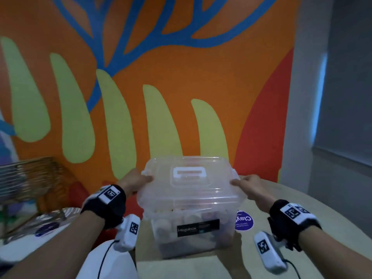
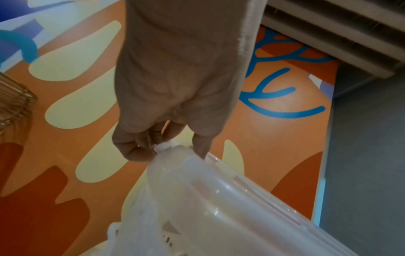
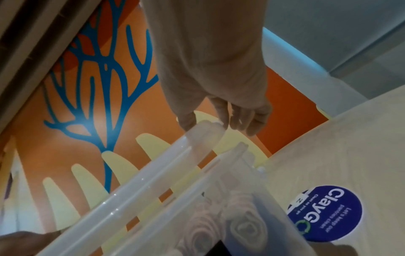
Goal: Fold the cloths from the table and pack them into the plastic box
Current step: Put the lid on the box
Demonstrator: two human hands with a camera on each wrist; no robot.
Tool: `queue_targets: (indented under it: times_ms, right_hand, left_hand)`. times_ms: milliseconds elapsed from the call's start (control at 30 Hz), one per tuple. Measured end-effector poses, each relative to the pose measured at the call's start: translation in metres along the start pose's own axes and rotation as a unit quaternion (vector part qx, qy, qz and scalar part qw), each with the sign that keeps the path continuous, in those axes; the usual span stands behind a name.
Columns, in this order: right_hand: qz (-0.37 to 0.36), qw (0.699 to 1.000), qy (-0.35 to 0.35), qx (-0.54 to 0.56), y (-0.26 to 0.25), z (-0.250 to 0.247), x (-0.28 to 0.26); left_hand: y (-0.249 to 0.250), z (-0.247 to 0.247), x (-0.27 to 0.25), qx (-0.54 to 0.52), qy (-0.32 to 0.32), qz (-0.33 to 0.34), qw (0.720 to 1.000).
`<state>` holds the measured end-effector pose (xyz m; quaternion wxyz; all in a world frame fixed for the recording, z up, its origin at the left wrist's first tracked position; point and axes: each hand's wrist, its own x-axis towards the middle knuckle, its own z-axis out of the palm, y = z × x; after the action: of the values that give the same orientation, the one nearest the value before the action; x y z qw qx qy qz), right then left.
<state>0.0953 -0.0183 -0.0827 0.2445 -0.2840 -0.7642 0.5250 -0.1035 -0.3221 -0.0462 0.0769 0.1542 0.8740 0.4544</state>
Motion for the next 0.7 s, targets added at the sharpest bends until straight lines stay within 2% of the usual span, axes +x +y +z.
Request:
queue_targets:
  times_ms: [200,333,400,533,700]
  right_hand:
    - [0.036,0.997,-0.003,-0.073,0.023,0.017,0.019]
    - [0.036,0.996,-0.011,-0.077,0.026,0.018,0.024]
    - [0.043,0.996,-0.03,-0.069,0.027,0.019,0.029]
    - [0.118,0.989,-0.091,0.001,0.03,0.019,0.029]
    - [0.166,0.981,-0.074,0.067,0.035,0.018,0.03]
  left_hand:
    - [-0.032,0.022,0.021,0.057,-0.038,-0.002,0.998]
    - [-0.04,0.029,0.023,0.048,-0.048,-0.02,0.998]
    - [-0.045,0.029,0.027,0.029,-0.038,-0.033,0.998]
    - [-0.052,0.035,0.035,-0.053,-0.029,-0.048,0.997]
    - [-0.059,0.045,0.037,-0.126,-0.018,-0.084,0.988]
